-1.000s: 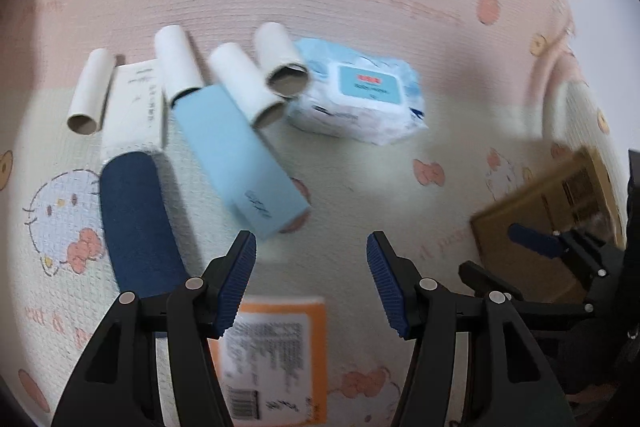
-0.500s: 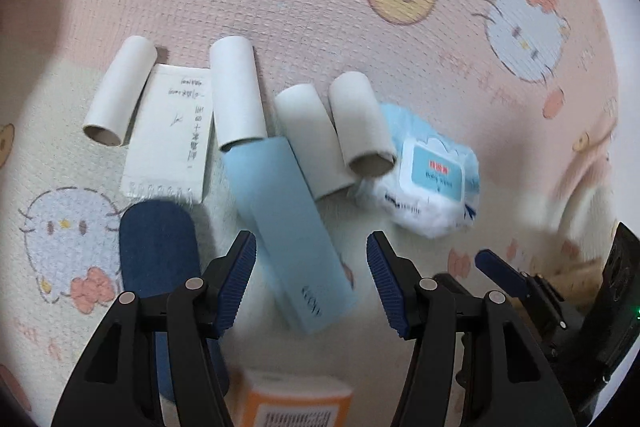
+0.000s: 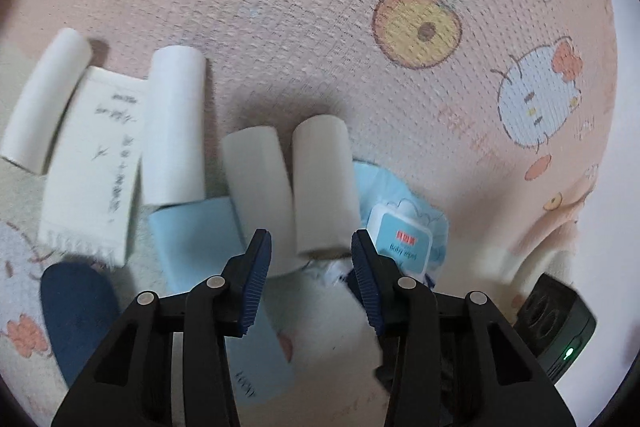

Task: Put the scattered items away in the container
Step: 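Grasp a white paper tube beside the baby wipes with the right gripper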

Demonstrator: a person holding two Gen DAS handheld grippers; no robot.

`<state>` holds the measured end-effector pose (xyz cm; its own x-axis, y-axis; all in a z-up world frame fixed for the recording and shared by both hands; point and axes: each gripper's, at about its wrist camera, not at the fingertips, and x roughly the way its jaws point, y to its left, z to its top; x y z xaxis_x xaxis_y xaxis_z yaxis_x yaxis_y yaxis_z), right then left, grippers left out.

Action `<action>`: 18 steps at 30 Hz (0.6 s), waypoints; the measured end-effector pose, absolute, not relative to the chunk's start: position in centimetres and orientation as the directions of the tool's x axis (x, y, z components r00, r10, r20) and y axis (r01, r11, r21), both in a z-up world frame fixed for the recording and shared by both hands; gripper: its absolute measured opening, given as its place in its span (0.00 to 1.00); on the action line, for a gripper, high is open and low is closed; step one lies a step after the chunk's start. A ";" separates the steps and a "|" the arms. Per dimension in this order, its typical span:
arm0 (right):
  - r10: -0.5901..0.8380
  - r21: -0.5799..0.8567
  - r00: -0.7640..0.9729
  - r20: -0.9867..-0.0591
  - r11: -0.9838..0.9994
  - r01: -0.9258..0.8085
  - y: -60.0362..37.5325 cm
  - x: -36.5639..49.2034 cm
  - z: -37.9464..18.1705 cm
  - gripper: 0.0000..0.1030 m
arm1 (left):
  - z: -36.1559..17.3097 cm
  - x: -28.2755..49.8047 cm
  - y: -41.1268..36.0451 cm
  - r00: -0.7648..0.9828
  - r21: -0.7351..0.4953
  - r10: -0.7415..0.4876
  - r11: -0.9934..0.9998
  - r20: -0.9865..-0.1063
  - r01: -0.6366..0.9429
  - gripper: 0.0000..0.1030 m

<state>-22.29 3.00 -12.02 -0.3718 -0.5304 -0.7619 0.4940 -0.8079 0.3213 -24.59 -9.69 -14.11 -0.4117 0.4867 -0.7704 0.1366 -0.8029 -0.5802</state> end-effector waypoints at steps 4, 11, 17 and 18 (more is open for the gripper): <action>-0.560 0.347 -0.357 -0.748 -0.788 0.508 1.7 -23.0 -12.6 0.39 | -14.4 -25.6 -8.8 -0.405 -0.575 0.484 -0.807 -0.775 0.135 0.44; -0.570 0.330 -0.373 -0.732 -0.776 0.538 0.0 -24.2 -13.4 0.25 | -15.3 -27.0 -7.2 -0.362 -0.558 0.494 -0.824 -0.791 0.095 0.44; -0.582 0.291 -0.394 -0.712 -0.754 0.588 -0.4 -23.0 -12.5 0.14 | -14.3 -25.9 -5.9 -0.377 -0.540 0.492 -0.841 -0.784 0.025 0.43; -0.581 0.288 -0.402 -0.708 -0.757 0.587 -0.1 -22.5 -12.2 0.13 | -14.0 -25.6 -5.7 -0.380 -0.540 0.498 -0.842 -0.780 0.005 0.43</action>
<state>-22.54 -0.13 -12.23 -0.4015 -0.5811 -0.7079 0.5871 -0.7565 0.2880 -25.60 -5.69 -14.00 -0.3802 0.4977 -0.7796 0.0048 -0.8418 -0.5397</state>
